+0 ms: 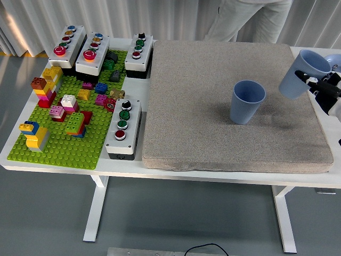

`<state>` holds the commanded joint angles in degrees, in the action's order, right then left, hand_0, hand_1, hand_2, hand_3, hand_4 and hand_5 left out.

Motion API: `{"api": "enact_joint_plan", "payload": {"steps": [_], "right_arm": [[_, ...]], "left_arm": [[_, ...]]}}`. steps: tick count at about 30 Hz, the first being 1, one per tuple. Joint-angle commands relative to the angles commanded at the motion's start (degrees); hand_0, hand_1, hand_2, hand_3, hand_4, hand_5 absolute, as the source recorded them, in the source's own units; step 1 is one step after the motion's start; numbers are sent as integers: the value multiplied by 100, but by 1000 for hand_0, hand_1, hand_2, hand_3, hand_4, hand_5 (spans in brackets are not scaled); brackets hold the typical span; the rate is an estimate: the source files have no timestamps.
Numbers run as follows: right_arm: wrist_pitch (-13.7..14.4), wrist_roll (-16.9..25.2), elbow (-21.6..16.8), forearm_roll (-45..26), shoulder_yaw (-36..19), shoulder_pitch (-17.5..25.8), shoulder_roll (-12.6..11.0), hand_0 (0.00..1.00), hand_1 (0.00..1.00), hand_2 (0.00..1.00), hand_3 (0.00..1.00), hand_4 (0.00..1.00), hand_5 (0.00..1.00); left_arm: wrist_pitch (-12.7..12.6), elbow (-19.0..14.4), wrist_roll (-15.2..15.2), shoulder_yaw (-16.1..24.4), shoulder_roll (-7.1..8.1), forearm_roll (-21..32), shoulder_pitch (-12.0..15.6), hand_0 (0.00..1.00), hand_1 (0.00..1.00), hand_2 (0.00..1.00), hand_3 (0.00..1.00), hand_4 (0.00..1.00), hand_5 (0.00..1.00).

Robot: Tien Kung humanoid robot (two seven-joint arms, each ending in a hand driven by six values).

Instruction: Pick cup pour cup place

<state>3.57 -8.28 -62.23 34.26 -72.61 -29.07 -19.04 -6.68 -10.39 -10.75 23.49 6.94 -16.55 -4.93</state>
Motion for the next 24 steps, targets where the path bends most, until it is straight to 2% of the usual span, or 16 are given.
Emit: {"api": "enact_joint_plan", "payload": {"steps": [7, 15, 17, 24], "right_arm": [[-1, 130, 61, 162, 13, 75, 46, 774, 629, 513, 517, 552, 2], [257, 474, -6, 658, 205, 261, 93, 773, 629, 512, 516, 550, 2], [413, 640, -24, 913, 291, 279, 114, 774, 628, 512, 517, 549, 2], [526, 804, -54, 1113, 381, 333, 157, 772, 629, 512, 517, 545, 2]], "left_arm": [[2, -2, 0, -8, -9, 1, -10, 729, 781, 824, 693, 505, 955], [5, -12, -7, -19, -16, -13, 2, 730, 781, 824, 693, 505, 955], [6, -13, -7, -21, -16, -19, 0, 729, 781, 824, 693, 505, 956], [8, -16, -16, -11, -16, -42, 3, 729, 781, 824, 694, 505, 956]]}}
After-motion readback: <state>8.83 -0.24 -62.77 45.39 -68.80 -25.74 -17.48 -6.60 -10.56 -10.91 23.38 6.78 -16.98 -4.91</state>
